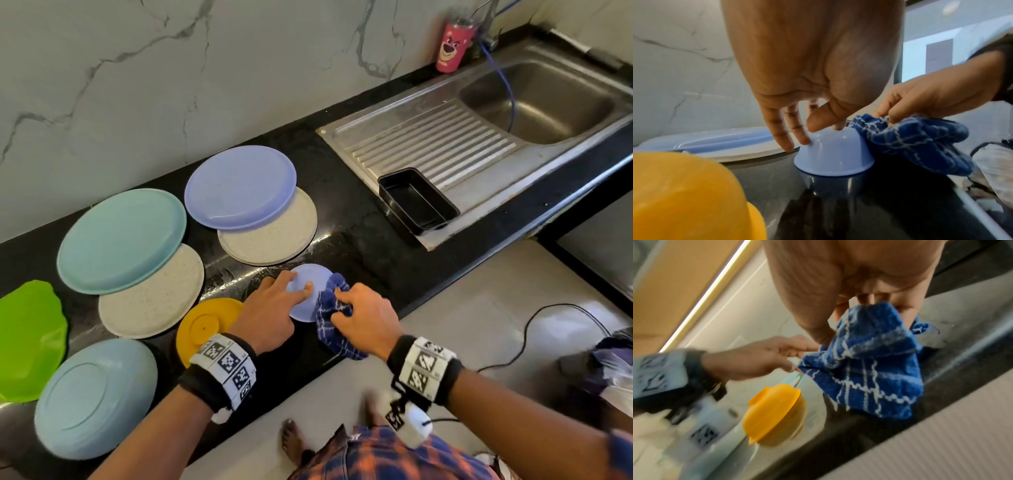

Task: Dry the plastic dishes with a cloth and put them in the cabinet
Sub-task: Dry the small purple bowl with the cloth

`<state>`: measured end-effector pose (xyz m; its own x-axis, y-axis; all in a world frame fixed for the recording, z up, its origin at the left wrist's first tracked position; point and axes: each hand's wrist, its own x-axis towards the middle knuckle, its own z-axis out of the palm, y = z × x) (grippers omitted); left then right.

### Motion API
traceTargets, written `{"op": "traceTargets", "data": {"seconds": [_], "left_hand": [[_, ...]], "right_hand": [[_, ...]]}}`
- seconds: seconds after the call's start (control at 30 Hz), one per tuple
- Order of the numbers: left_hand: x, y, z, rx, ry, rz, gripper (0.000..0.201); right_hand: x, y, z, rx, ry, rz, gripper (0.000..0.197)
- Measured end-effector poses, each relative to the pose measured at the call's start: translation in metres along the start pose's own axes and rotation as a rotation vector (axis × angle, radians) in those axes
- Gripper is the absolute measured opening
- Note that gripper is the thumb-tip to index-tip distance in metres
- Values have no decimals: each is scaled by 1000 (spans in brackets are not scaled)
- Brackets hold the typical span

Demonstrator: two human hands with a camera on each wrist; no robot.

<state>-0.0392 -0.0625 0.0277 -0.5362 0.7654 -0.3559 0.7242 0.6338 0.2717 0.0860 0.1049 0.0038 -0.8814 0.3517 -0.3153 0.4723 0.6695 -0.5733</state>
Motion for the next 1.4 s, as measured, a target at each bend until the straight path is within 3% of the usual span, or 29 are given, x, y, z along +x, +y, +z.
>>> {"op": "traceTargets", "data": {"seconds": [0.1, 0.2, 0.37, 0.5, 0.67, 0.77, 0.93, 1.07, 1.23, 1.4], "left_hand": [[1, 2, -5, 43, -15, 10, 72], [3, 2, -7, 65, -17, 23, 61], [6, 0, -10, 108, -33, 43, 58], [2, 0, -10, 84, -28, 40, 65], [4, -3, -12, 73, -54, 55, 70], [11, -7, -18, 87, -94, 78, 63], [32, -10, -38, 78, -179, 124, 54], [43, -6, -51, 115, -278, 138, 54], [50, 8, -62, 210, -345, 127, 44], [57, 17, -66, 199, -354, 129, 27]], "right_hand": [[-7, -5, 5, 30, 32, 7, 29], [25, -10, -6, 82, 75, 40, 28], [57, -19, -37, 46, -20, -6, 26], [25, -12, -23, 89, 20, 18, 23], [-18, -4, 11, 51, 62, -145, 37], [-13, -7, 8, -94, 54, -246, 36], [-7, -11, 16, -410, 81, -550, 31], [-11, -16, 31, -590, 162, -658, 58], [-6, -40, 44, -713, 209, -685, 49], [-1, -66, 54, -861, 106, -581, 33]]}}
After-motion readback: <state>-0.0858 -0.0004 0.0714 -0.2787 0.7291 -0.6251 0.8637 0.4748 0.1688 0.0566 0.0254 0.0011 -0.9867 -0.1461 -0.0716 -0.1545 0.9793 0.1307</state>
